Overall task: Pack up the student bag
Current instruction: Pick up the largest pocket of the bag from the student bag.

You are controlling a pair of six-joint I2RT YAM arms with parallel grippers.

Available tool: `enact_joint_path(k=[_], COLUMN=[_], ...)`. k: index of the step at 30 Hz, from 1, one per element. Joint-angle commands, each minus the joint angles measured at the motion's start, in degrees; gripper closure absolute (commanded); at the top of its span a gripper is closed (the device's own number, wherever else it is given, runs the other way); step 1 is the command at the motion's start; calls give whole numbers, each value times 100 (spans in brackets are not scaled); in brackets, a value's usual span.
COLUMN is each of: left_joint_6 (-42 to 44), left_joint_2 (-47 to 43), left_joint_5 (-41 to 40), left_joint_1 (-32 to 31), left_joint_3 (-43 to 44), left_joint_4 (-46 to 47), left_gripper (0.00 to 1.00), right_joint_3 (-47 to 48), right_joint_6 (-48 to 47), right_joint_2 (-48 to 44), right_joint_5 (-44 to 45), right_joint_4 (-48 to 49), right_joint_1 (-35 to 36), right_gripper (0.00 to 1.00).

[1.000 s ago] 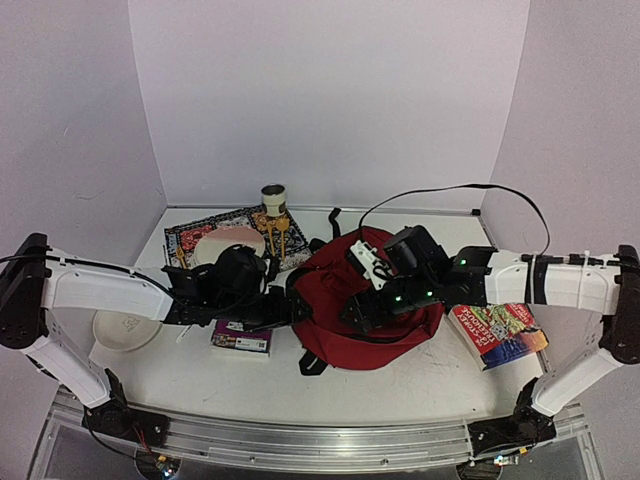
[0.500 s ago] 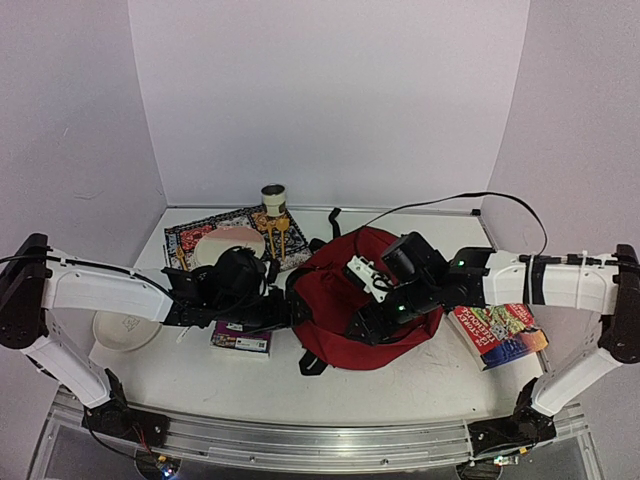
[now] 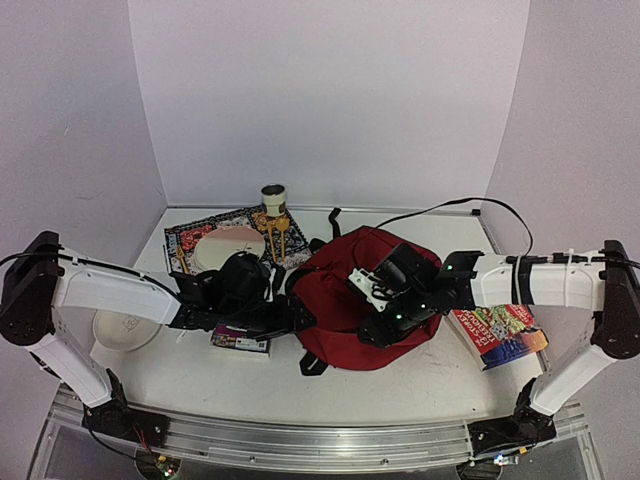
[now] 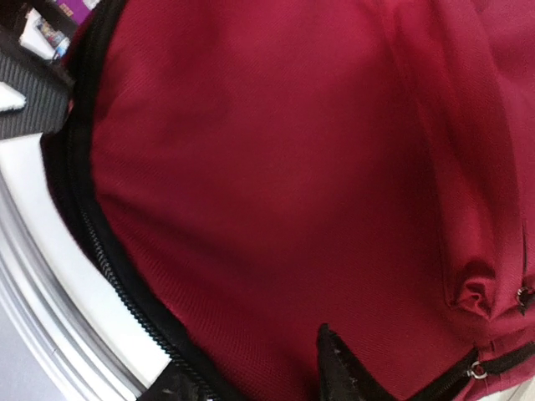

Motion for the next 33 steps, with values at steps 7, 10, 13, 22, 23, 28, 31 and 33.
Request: enact_joint_path(k=[7, 10, 13, 22, 23, 28, 31, 33], left_joint_6=[-40, -69, -82, -100, -106, -93, -89, -102], left_joint_2=[153, 61, 3, -83, -102, -182, -225, -257], left_joint_5=[197, 155, 120, 108, 99, 90, 76, 65], left_joint_1=[6, 6, 5, 6, 6, 5, 5, 6], left_joint_3=[-69, -150, -191, -193, -193, -159, -156, -163], left_joint_4=[326, 324, 324, 347, 348, 349, 345, 345], left_gripper=[25, 25, 25, 24, 24, 22, 19, 16], right_joint_3=[253, 268, 262, 280, 279, 262, 295, 333], right_joint_6=[275, 367, 344, -76, -136, -294, -324, -284], right_joint_2=[-476, -549, -546, 131, 194, 368, 386, 342], right_joint_5=[932, 1031, 1025, 78, -23, -223, -239, -169], right_joint_4=[-298, -279, -178, 268, 285, 349, 409, 457], right_joint_1=[25, 25, 25, 30, 27, 28, 26, 27], right_gripper=[63, 63, 64, 64, 62, 57, 65, 79])
